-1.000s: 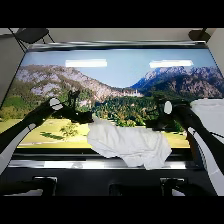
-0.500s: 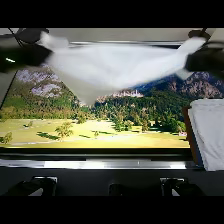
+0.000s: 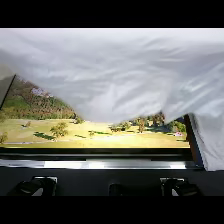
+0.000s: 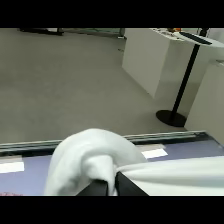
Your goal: Fold the shirts.
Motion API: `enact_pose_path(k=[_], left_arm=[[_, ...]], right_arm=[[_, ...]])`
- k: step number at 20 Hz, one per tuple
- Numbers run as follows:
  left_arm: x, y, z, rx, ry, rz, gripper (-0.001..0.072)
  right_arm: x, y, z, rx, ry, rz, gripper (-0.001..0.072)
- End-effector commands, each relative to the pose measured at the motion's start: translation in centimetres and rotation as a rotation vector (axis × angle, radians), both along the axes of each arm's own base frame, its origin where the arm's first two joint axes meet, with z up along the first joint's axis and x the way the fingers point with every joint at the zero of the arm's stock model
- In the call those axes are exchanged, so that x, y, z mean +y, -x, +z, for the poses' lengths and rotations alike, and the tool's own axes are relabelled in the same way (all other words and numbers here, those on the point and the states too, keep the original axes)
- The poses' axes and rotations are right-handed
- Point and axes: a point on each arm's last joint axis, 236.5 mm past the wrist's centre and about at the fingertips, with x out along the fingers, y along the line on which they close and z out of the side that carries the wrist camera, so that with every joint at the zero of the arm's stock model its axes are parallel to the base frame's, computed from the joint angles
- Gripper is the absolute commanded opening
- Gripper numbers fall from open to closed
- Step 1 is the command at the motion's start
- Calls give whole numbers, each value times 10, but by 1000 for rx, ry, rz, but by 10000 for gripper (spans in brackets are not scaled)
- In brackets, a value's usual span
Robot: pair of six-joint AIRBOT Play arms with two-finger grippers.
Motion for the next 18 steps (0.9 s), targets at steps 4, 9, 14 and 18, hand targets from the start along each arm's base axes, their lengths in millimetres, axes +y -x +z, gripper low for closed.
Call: enact_pose_path(k=[4, 9, 14, 18], left_arm=[[16, -74, -137, 350, -236, 92, 34], [-1, -176, -348, 678, -316, 69, 34], [-17, -218, -456, 878, -299, 57, 35], [-41, -215, -482, 971, -145, 40, 54]], right_arm=[[-1, 29, -232, 1000, 35, -69, 47], [43, -45, -395, 1165, -49, 17, 47], [67, -177, -450, 882, -311, -75, 49], [79, -196, -474, 869, -504, -139, 56]])
